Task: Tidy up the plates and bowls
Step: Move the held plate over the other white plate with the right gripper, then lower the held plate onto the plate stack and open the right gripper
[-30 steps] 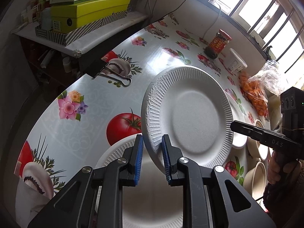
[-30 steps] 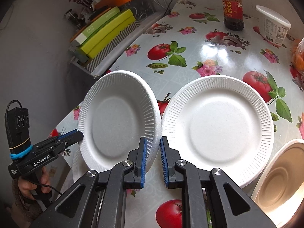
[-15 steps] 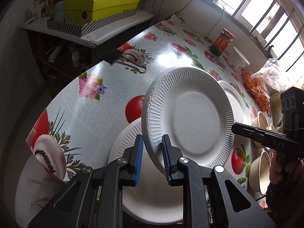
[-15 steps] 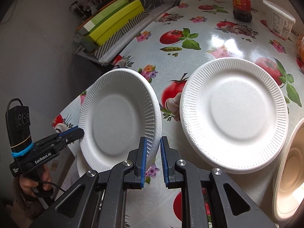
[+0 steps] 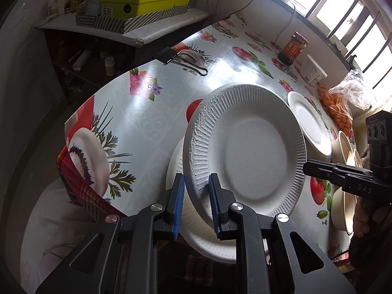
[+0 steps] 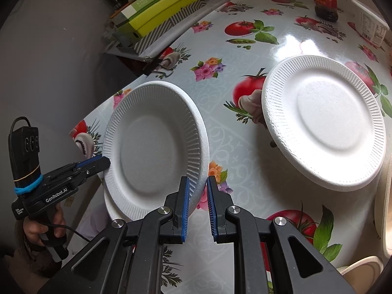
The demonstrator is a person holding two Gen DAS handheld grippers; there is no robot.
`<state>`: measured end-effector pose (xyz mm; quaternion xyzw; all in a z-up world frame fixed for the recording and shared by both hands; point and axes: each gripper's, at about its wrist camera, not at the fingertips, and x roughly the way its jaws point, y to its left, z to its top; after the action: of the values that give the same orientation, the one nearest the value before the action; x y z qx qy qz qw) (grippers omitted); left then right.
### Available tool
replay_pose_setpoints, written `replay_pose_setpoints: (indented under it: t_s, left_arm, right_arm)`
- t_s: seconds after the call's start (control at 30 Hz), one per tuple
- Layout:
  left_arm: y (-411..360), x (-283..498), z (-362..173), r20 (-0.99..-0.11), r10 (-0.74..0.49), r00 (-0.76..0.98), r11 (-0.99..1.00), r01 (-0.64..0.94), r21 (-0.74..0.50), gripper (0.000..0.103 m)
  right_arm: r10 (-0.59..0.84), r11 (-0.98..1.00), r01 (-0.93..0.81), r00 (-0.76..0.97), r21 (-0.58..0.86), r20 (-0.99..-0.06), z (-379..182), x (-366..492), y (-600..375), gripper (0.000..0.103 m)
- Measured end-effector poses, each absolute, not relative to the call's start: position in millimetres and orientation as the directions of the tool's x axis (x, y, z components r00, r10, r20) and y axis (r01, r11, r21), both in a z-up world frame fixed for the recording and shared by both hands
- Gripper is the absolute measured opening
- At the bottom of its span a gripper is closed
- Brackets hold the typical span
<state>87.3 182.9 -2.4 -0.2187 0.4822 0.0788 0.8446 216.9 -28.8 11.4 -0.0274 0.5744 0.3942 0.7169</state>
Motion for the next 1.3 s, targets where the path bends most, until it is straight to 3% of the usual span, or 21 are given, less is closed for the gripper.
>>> replay_pose_setpoints:
  t_s: [1.2,1.3]
  left_arm:
    - [180.6,71.1,-9.0,-0.869,-0.063,0.491,0.895,-0.358,-0.267,0.022]
    - [182.2,69.5,-8.7,-0.860,-0.089,0.503,0.888,-0.351,-0.296,0.033]
  right_arm:
    - [0.481,0.695,-0.623,0.033,0.359,-0.876,1.7,193.6,-17.7,0.017]
    - [0.488,0.691,-0.625,0.030,0.365,-0.872,1.8,193.5,-18.4,0.019]
